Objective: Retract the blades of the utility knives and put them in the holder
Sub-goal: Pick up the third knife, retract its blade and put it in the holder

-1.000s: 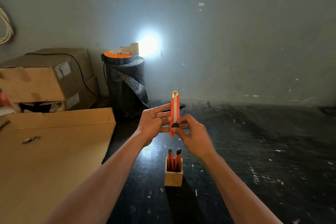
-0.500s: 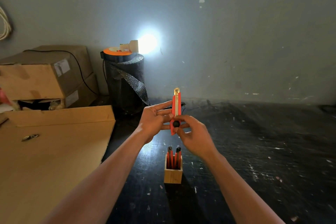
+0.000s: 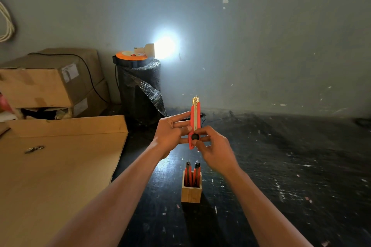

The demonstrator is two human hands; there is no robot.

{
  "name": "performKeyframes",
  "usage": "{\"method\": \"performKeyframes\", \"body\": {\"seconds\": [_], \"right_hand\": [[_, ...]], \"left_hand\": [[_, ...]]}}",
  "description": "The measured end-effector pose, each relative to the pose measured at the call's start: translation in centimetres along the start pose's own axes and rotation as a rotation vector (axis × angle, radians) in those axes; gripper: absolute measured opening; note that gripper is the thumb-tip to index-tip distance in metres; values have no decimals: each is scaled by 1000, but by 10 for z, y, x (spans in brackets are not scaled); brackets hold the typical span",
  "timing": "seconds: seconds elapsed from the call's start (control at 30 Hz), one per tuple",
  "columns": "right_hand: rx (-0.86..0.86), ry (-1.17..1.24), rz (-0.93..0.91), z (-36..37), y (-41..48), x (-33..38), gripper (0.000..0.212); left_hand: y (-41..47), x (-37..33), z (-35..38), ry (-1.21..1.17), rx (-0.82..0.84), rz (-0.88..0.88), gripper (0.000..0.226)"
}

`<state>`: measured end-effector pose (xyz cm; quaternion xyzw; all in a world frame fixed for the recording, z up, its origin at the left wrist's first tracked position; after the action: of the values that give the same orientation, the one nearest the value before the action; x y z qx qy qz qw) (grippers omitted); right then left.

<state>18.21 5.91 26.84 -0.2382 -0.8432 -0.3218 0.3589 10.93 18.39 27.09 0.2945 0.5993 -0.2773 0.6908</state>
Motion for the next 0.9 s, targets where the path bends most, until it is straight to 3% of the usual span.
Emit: {"method": "performKeyframes", "body": {"seconds": [0.33, 0.5, 0.63, 0.77, 0.9], "right_hand": [[-8, 36, 38, 2, 0, -8, 18], [-86, 175, 141, -5, 12, -25, 40], [-78, 189, 165, 2, 21, -43, 36], [-67, 206, 203, 16, 21, -73, 16], [-37, 149, 272, 34, 19, -108, 12]], "left_hand": [[-6, 9, 4, -15, 22, -10, 51], [-11, 36, 5, -23, 45, -50, 51], [-13, 68, 8, -32, 59, -105, 53], [-2, 109, -12, 111, -99, -107, 41], [2, 150, -34, 351, -204, -110, 49]]}}
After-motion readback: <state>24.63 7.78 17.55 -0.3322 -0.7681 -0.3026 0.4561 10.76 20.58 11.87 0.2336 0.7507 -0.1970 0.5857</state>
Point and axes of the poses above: each hand's wrist, its own y-axis towards the middle knuckle, its own z-axis out of the palm, x = y × z, the point moved 10 cm from there along y, towards the middle knuckle, and after that the axes turned 5 degrees about -x, right-handed, at the moved point
